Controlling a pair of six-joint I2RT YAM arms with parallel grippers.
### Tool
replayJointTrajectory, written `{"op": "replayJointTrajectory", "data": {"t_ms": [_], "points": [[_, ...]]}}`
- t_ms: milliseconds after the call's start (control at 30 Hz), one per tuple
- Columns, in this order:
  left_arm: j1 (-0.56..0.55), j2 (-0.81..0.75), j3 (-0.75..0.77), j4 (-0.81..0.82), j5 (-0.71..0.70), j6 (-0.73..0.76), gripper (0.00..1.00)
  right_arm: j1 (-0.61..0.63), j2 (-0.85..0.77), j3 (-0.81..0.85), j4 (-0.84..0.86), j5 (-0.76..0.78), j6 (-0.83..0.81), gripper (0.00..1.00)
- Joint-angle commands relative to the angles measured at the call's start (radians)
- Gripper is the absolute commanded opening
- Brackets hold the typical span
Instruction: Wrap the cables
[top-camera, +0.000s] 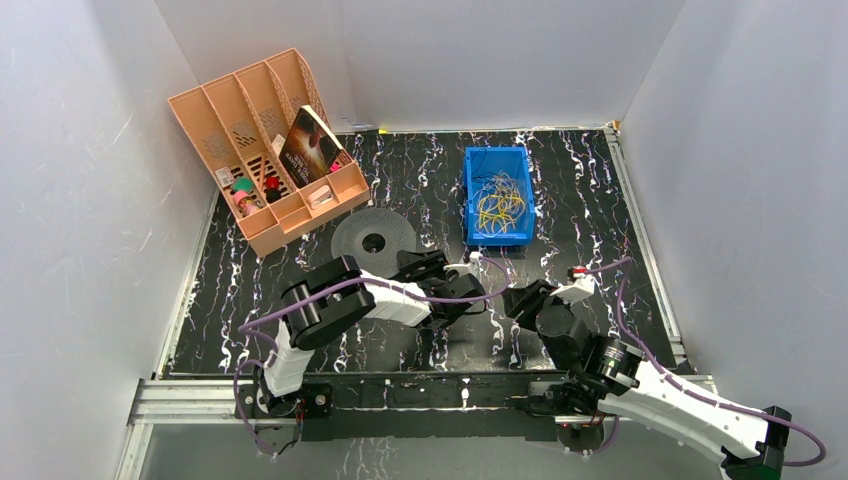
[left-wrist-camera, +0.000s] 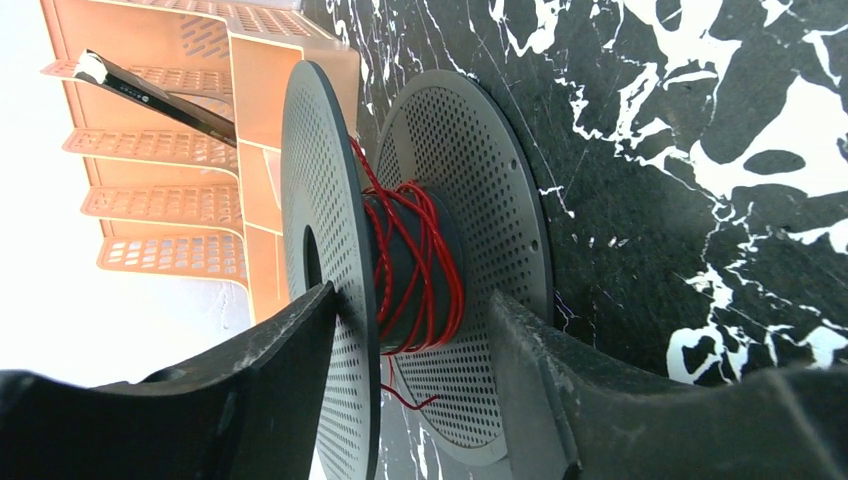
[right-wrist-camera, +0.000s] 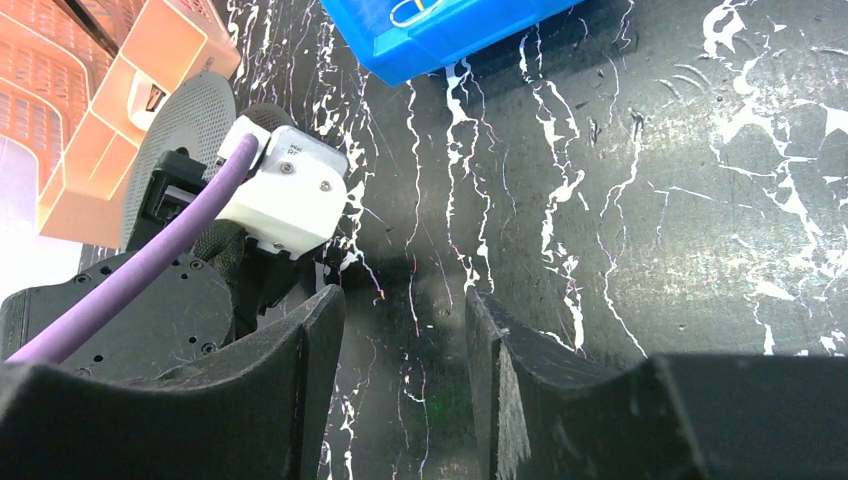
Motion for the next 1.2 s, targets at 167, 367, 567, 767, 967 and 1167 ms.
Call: {"op": "replayJointTrajectory", "data": {"t_ms": [167,367,567,767,967,1167], "points": [[-0.014,-0.03,-0.001,-0.048,0.024,-0.075,0.65,-0.001,0.007,0.012,0.018,0.015,0.004,0.56],[-0.014,-0.086,0.011,-0.047,0.023,-0.074,0.72,0.0,0.018,0.025,0.019,0.013,-0.006,0.56],[-0.014,-0.142,0.008,0.013,-0.006,0.004,0.78,-0.001,0.014,0.036,0.016,0.01,-0.013,0.57],[-0.02,-0.2,0.013,0.018,-0.003,0.01,0.82,0.0,-0.001,0.038,0.002,0.006,-0.007,0.57],[-0.022,-0.271,0.01,-0.033,0.056,-0.067,0.86,-0.001,-0.005,0.05,-0.042,0.028,0.003,0.58],[-0.022,-0.35,0.008,-0.145,0.199,-0.212,0.91,-0.001,0.039,0.071,-0.058,0.033,-0.028,0.59]]}}
